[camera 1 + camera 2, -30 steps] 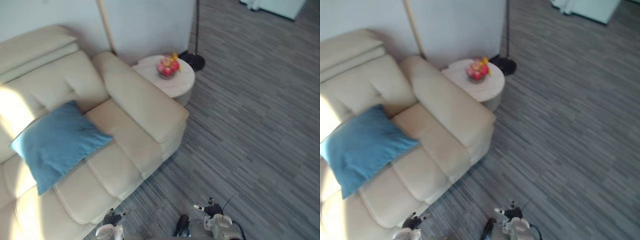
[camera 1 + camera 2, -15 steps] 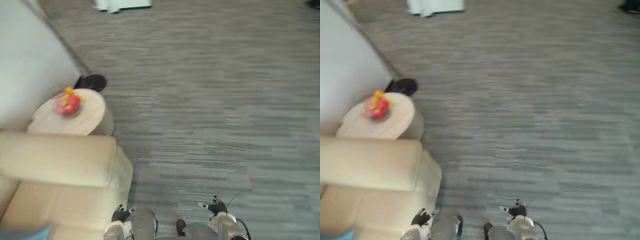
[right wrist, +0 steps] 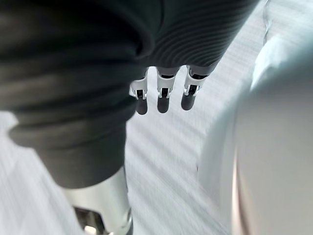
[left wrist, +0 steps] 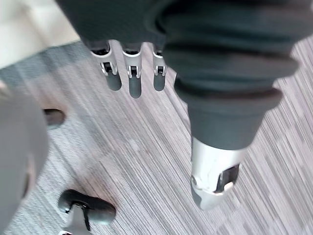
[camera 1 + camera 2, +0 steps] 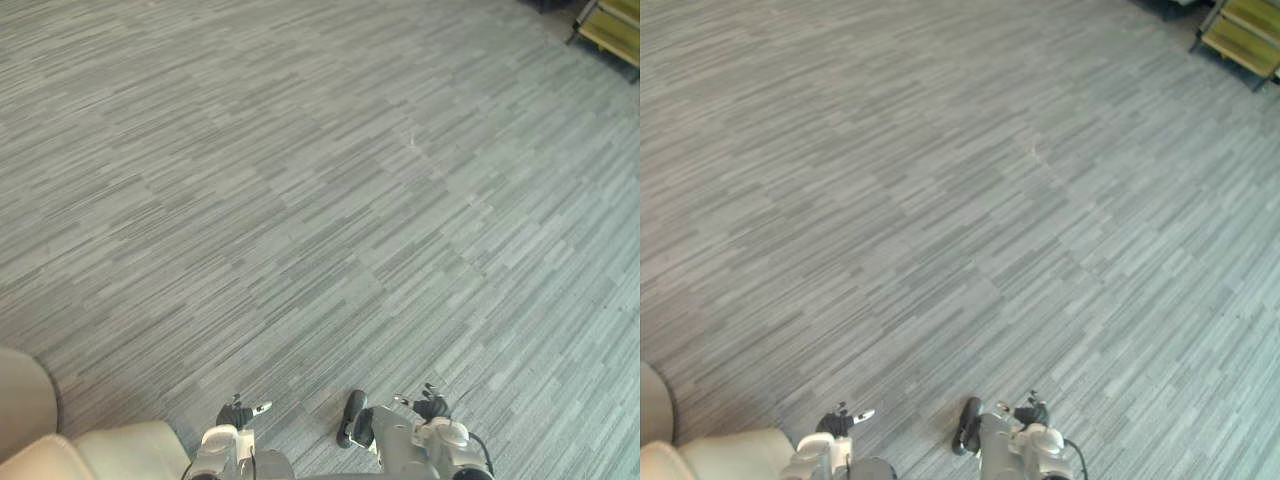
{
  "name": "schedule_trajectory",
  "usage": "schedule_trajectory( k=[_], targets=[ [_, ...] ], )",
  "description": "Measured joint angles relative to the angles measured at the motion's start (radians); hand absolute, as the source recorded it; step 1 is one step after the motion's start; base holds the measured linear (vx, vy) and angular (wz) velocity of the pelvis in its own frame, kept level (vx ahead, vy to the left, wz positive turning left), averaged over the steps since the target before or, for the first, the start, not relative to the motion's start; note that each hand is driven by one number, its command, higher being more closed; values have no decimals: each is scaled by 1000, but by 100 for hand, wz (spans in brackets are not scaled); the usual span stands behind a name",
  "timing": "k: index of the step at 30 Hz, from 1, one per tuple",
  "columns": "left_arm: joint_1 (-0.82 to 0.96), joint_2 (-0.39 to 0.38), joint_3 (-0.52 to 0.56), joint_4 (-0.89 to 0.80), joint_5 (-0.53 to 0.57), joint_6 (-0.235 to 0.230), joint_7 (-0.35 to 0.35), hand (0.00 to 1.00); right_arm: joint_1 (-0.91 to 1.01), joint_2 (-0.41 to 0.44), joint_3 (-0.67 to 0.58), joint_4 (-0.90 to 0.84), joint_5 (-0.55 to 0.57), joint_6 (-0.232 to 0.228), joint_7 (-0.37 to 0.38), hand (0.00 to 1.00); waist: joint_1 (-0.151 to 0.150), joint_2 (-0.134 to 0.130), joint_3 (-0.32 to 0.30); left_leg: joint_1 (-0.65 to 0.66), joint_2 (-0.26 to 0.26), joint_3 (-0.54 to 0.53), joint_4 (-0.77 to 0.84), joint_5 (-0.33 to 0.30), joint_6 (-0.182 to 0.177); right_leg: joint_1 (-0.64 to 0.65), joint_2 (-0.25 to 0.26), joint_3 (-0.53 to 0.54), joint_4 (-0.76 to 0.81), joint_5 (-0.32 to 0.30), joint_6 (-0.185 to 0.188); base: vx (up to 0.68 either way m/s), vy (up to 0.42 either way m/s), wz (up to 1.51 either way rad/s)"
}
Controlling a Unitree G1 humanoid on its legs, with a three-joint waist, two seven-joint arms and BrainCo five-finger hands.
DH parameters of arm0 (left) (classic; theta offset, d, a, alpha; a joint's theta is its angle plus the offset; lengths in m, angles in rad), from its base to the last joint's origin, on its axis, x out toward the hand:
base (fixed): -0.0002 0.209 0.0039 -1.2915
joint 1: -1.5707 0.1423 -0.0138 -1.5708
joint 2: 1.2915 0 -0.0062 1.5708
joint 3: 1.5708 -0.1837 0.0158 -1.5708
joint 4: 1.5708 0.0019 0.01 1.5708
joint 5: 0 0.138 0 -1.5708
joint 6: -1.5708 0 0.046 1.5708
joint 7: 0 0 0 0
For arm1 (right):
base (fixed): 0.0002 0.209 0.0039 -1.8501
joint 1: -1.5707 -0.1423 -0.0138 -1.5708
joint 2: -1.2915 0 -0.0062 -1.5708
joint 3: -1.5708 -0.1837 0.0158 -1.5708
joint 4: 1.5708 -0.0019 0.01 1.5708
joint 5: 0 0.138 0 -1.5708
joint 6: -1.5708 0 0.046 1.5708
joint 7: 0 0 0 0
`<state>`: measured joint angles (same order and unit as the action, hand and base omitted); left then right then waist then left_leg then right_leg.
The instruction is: Pick up cushions and gather them together orderly.
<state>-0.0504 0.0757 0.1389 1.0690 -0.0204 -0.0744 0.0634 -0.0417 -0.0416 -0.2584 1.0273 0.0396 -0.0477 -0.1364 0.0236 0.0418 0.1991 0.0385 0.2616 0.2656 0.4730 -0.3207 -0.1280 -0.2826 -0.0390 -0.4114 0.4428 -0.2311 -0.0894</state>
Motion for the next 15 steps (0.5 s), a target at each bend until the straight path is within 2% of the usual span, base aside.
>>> schedule_trajectory(
  k=[1, 2, 3, 4, 5, 6, 7, 9, 11, 12, 13, 14, 15],
  targets=[
    [1, -5, 2, -1, 0, 0, -1, 0, 9, -3, -14, 4, 0, 1, 0, 0, -3, 6, 1, -20, 13, -25, 70, 19, 13, 21, 16, 2, -10, -7, -8, 403, -298, -25],
    [11, -18, 20, -10, 1, 1, -1, 0, 27, -4, -25, 0, 3, 0, -6, 0, -1, 24, 8, -102, 47, -98, 297, 114, 89, 100, 54, 9, -62, -16, -20, 463, -311, -46],
    [25, -29, 35, -28, 1, 3, 0, 0, 33, 0, -25, 0, 4, 1, -14, 0, 6, 23, 10, -179, 63, -142, 491, 126, 108, 169, 85, 45, -103, -21, -30, 305, -184, -53],
    [30, -33, 38, -35, 1, 3, 0, 0, 35, 2, -24, 0, 5, 1, -16, 0, 12, 21, 11, -199, 61, -151, 535, 121, 103, 192, 92, 58, -115, -23, -32, 301, -157, -67],
    [34, -40, 35, -45, 1, 4, 0, 0, 35, 5, -23, 0, 9, 1, -20, 0, 25, 13, 13, -243, 44, -172, 593, 105, 79, 233, 96, 84, -143, -25, -36, 302, -123, -70],
    [33, -38, 29, -70, 3, 3, 1, 0, 34, 10, -23, 0, 17, 1, -21, 0, 36, 1, 19, -302, 6, -195, 610, 86, 66, 279, 97, 121, -180, -26, -36, 447, -160, -96],
    [34, -38, 26, -88, 2, 0, 2, 0, 23, 14, -24, 2, 32, 2, -21, 0, 45, -2, 21, -373, -29, -202, 582, 65, 65, 322, 97, 164, -220, -27, -34, 359, -93, -84],
    [35, -48, 29, -102, -1, -1, 3, 0, 4, 22, -35, 8, 48, 3, -21, 0, 54, -4, 23, -428, -68, -207, 483, 43, 68, 367, 97, 210, -254, -27, -32, 427, 4, -84],
    [34, -55, 28, -109, -1, -3, 2, 0, 2, 32, -55, 10, 48, 5, -22, 0, 69, -5, 21, -457, -155, -257, 205, 52, 55, 434, 74, 277, -303, -43, -7, 466, 103, -104],
    [38, -58, 28, -110, -2, -5, 2, 0, 0, 31, -55, 11, 48, 4, -22, 0, 82, -9, 13, -455, -203, -312, -54, 131, 36, 458, 54, 325, -317, -74, 20, 442, 149, -89],
    [37, -58, 28, -111, -5, -7, 1, 0, -1, 32, -55, 13, 48, 4, -22, 0, 85, -11, 15, -456, -210, -320, -74, 182, 34, 464, 48, 338, -319, -82, 26, 579, 203, -101],
    [44, -51, 28, -117, -4, -8, -1, 0, 1, 46, -53, 18, 48, 9, -23, 0, 96, -33, -1, -436, -242, -307, -96, 274, 45, 478, 17, 383, -326, -103, 41, 404, 138, -52],
    [43, -46, 28, -118, -3, -8, 1, 0, 2, 57, -53, 17, 48, 9, -23, 0, 91, -56, -14, -439, -260, -292, -90, 250, 59, 474, -7, 392, -323, -112, 41, 541, 117, -53]
  ],
)
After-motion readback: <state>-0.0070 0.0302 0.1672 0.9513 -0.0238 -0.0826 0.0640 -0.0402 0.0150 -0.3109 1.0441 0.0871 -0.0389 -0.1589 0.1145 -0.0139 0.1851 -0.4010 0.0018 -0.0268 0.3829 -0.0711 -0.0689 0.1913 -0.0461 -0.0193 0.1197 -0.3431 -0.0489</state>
